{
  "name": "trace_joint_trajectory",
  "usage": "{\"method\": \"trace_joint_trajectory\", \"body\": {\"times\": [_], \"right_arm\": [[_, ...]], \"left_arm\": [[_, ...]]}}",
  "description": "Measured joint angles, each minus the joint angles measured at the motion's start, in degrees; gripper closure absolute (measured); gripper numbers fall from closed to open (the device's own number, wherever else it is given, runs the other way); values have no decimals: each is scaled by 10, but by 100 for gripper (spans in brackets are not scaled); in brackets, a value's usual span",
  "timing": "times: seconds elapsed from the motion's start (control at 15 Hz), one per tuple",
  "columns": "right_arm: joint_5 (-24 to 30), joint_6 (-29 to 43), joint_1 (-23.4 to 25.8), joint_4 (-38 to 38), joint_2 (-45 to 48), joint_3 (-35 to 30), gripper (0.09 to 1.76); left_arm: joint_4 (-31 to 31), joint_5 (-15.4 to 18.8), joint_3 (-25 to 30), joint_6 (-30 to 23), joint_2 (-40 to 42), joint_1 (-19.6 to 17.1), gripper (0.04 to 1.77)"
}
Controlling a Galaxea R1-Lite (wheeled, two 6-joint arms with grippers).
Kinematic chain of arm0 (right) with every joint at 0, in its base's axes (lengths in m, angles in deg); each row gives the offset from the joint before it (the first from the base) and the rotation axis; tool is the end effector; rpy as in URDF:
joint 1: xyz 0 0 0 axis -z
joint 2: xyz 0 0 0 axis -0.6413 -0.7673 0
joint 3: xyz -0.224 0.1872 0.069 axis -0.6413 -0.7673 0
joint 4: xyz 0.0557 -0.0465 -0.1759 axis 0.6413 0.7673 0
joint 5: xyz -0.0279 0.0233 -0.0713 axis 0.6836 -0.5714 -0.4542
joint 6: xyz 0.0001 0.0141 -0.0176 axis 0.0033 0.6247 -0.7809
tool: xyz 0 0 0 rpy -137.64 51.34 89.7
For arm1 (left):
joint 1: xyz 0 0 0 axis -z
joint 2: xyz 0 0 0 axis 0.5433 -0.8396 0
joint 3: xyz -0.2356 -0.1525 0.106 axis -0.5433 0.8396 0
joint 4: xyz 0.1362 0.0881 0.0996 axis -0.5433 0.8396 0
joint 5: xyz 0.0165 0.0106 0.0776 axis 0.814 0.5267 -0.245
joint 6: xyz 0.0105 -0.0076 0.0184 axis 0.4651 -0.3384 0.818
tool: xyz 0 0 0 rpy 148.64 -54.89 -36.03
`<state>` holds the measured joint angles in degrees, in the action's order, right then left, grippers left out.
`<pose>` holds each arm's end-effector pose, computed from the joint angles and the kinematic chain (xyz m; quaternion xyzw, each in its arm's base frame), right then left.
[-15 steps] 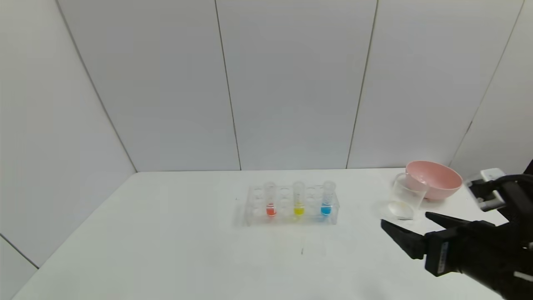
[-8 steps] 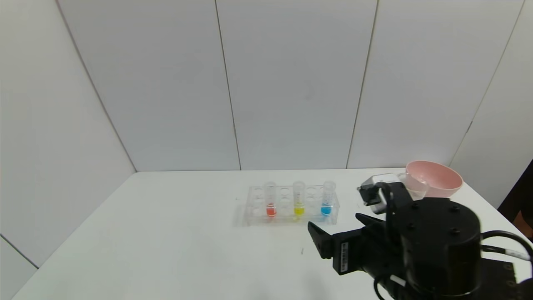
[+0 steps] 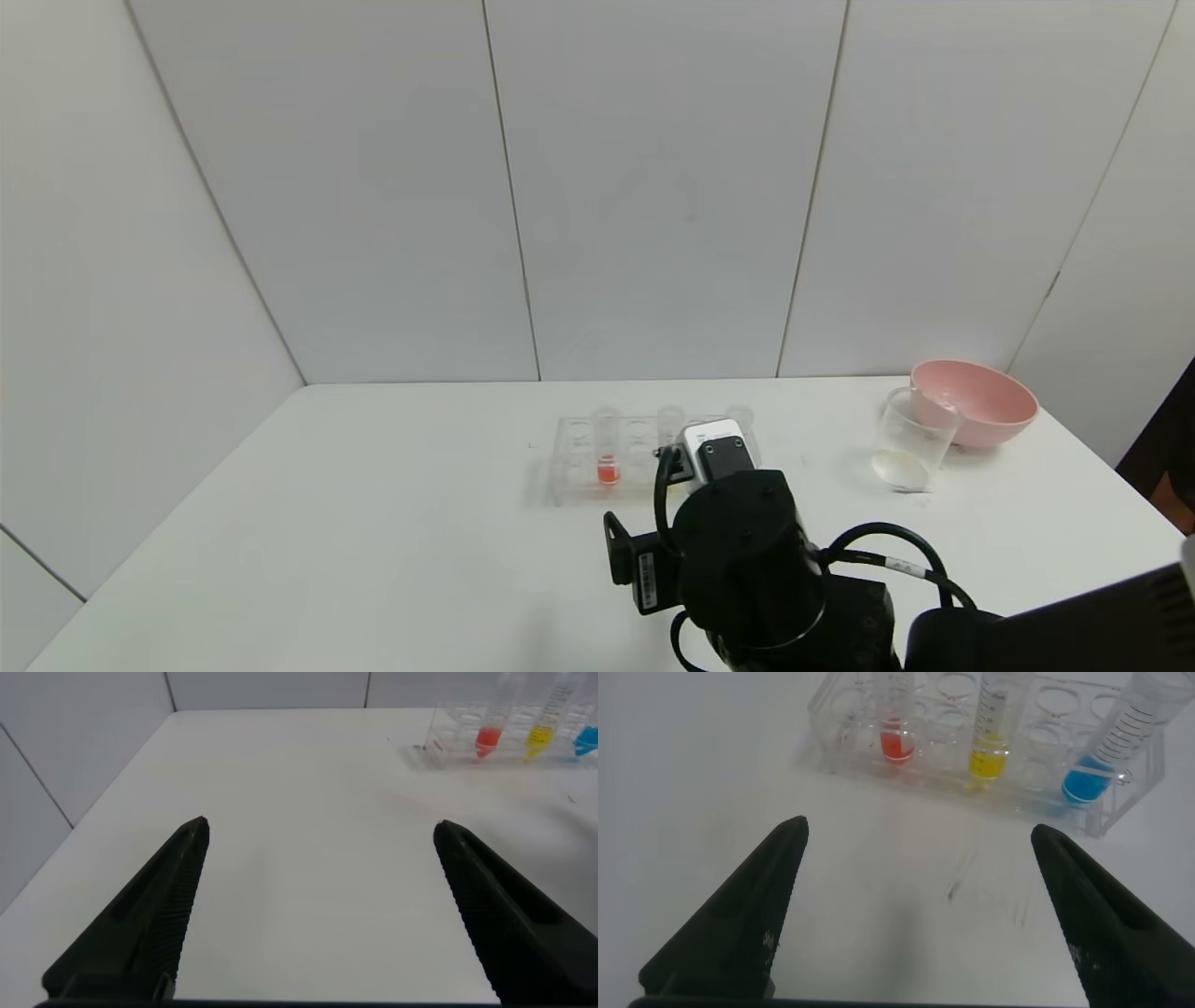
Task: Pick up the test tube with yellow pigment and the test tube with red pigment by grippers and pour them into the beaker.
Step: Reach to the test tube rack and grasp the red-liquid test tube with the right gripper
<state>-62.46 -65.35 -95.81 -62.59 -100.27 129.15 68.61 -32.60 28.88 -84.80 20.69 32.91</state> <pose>0.2107 0.2892 0.1134 0.0159 0.1876 0.1574 0.9694 -0.0227 -0.0001 0.0737 -0.0083 0.0086 0.0012 0.9999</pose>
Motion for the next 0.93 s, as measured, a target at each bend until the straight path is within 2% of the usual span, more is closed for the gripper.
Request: {"method": "trace_joint_trajectory", "body": {"times": [0.47, 0.93], "right_arm": [[0, -24, -9, 7, -98, 103, 14], [-29, -31, 2, 77, -182, 259, 14]], "left_arm": [[0, 0, 0, 0, 0, 0, 9], [0, 0, 0, 0, 0, 0, 9]]}}
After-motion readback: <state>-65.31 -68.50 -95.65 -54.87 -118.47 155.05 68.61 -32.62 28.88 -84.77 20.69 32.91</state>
